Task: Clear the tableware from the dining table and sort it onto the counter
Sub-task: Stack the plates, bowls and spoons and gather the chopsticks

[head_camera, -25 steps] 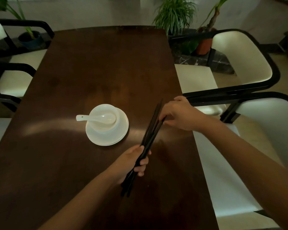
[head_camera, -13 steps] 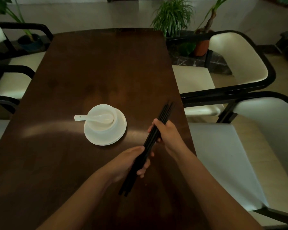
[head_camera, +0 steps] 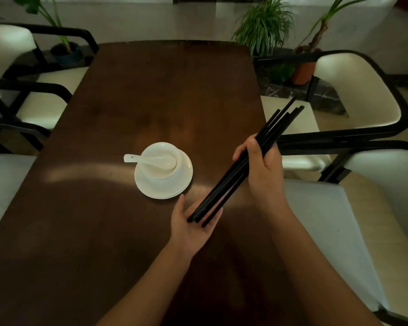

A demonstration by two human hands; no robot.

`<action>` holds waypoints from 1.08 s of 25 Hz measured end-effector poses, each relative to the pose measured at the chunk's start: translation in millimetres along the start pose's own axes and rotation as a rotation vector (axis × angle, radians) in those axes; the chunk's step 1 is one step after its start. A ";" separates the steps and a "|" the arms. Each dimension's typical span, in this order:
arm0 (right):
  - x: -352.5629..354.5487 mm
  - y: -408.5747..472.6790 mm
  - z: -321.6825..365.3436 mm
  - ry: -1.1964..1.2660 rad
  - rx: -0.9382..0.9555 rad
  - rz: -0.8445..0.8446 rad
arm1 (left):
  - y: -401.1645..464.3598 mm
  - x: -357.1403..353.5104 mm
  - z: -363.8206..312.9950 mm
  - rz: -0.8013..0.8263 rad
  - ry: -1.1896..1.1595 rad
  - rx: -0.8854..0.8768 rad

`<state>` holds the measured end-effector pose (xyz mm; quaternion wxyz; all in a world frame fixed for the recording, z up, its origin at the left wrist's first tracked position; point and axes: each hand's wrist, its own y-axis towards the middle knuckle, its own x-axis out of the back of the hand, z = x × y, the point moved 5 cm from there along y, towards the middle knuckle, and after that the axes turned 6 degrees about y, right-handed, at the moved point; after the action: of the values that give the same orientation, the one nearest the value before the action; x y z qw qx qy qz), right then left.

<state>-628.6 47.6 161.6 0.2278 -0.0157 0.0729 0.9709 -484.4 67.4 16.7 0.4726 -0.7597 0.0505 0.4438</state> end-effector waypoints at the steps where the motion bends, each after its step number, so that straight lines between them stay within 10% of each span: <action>1: -0.2 -0.7 0.7 0.010 0.005 -0.004 | 0.3 -1.8 -1.5 0.001 -0.030 -0.015; 11: -14.8 -10.3 -1.0 -0.040 -0.057 0.056 | -4.5 -10.3 -2.4 0.128 -0.031 -0.025; 16: -7.2 -3.5 -1.3 -0.077 -0.111 0.020 | 2.7 4.7 -10.5 -0.063 0.043 -0.049; 21: -1.6 1.3 -24.6 -0.050 -0.193 -0.108 | -10.7 24.1 -26.0 -0.096 0.586 0.068; 27: -34.0 -32.0 -119.9 0.360 -0.684 -0.226 | -34.1 71.0 -108.4 -0.441 0.787 -0.307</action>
<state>-584.3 43.2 41.0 0.2982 -0.2683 -0.2179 0.8897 -356.9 27.7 5.7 0.3829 -0.9237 -0.0030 0.0139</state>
